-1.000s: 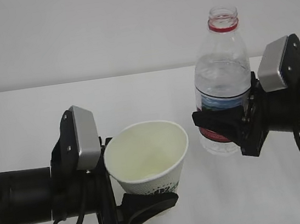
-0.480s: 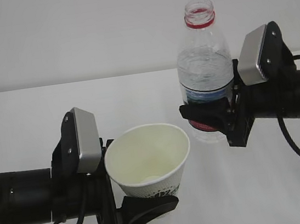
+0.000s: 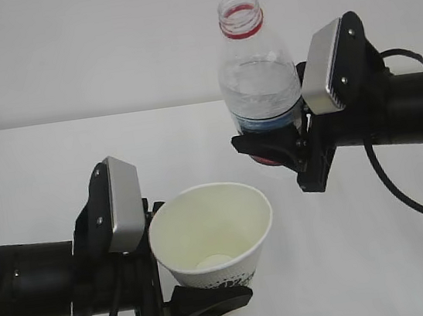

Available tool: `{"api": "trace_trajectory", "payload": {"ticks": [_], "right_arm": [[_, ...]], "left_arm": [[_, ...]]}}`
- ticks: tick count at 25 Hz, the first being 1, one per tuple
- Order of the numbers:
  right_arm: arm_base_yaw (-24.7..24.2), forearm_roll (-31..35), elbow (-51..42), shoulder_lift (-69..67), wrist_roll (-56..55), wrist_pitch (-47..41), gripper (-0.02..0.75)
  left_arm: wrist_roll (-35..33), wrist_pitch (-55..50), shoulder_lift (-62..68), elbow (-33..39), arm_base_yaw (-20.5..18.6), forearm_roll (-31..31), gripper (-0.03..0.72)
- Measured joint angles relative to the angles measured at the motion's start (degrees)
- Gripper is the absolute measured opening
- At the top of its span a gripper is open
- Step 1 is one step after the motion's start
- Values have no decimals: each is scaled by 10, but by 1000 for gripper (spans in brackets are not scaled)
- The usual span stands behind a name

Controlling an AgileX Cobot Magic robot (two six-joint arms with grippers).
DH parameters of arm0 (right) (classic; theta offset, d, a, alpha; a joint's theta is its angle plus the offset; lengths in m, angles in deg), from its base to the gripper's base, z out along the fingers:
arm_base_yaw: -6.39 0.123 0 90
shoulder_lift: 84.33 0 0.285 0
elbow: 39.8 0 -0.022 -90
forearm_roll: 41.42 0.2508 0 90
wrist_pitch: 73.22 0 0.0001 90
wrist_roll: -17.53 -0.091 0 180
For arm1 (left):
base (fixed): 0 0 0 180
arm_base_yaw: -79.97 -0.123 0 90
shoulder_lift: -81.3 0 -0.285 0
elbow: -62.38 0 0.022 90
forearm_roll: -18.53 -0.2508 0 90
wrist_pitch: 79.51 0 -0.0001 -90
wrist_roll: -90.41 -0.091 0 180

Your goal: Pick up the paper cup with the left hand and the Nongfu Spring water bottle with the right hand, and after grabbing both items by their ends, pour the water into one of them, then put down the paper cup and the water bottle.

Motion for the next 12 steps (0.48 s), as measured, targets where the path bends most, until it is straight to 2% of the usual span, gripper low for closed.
{"api": "trace_trajectory", "payload": {"ticks": [12], "right_arm": [[1,-1,3,0,77,-3,475]], "left_arm": [[0,0,0,0,0,-1,564]]}}
